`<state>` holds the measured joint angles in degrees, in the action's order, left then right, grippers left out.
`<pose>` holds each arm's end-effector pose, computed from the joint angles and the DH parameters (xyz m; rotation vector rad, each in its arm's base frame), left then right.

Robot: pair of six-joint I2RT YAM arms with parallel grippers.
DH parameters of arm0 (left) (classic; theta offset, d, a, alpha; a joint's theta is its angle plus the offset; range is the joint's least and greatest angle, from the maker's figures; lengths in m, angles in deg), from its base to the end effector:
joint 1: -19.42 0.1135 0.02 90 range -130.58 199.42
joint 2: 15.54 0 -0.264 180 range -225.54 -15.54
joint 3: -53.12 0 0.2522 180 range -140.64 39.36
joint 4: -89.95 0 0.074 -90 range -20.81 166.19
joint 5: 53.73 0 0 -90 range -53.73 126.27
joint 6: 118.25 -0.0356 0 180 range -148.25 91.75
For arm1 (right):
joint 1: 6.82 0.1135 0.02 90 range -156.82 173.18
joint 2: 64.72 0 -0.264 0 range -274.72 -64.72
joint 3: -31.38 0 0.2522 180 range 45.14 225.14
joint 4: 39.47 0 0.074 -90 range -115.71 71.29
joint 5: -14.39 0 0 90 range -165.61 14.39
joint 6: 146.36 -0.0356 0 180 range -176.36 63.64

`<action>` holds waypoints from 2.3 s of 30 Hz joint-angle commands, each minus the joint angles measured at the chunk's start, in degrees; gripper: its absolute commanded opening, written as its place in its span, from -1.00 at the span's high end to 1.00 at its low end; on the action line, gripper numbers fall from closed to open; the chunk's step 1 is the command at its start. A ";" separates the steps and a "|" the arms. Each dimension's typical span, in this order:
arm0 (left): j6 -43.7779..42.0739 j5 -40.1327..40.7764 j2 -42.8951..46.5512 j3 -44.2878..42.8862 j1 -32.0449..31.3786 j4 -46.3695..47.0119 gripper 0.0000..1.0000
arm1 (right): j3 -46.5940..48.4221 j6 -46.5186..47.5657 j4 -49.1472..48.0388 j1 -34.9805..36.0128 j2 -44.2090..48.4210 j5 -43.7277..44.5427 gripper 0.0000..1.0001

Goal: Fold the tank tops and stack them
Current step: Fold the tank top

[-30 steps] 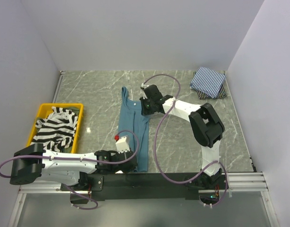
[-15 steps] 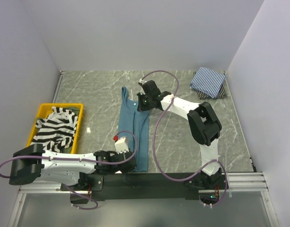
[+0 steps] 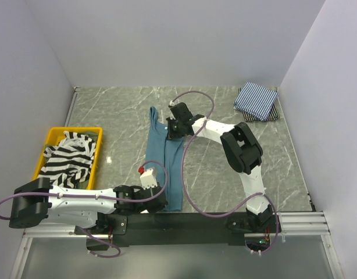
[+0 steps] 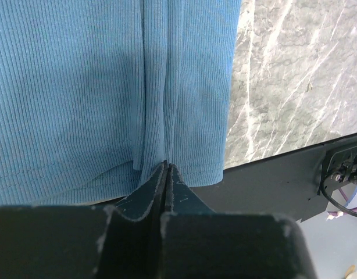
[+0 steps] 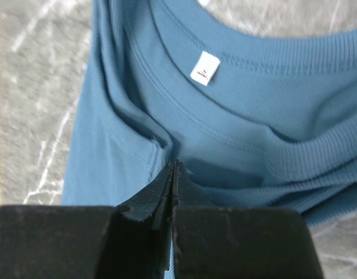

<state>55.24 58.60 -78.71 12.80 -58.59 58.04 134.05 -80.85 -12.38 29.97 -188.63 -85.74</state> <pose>0.0537 -0.1879 0.1638 -0.2841 2.5620 -0.7248 0.3765 0.2894 0.1598 -0.3542 2.4945 0.6804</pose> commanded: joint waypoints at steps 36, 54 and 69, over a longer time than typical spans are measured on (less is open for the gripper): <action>0.01 0.26 0.07 0.02 0.15 0.93 0.99 | -9.73 -5.57 -16.32 2.67 9.58 6.79 1.00; -0.77 0.79 5.34 -2.52 -0.03 -3.02 0.94 | -2.59 -4.07 -12.18 4.16 0.25 6.96 0.99; -11.75 -1.65 3.94 -12.65 10.39 -0.86 0.67 | -1.18 -4.85 -7.52 -1.72 12.81 9.60 -0.02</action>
<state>48.77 60.50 -72.77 -0.25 -54.29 52.35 130.46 -84.19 -20.65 31.92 -183.37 -78.70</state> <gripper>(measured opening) 0.172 0.506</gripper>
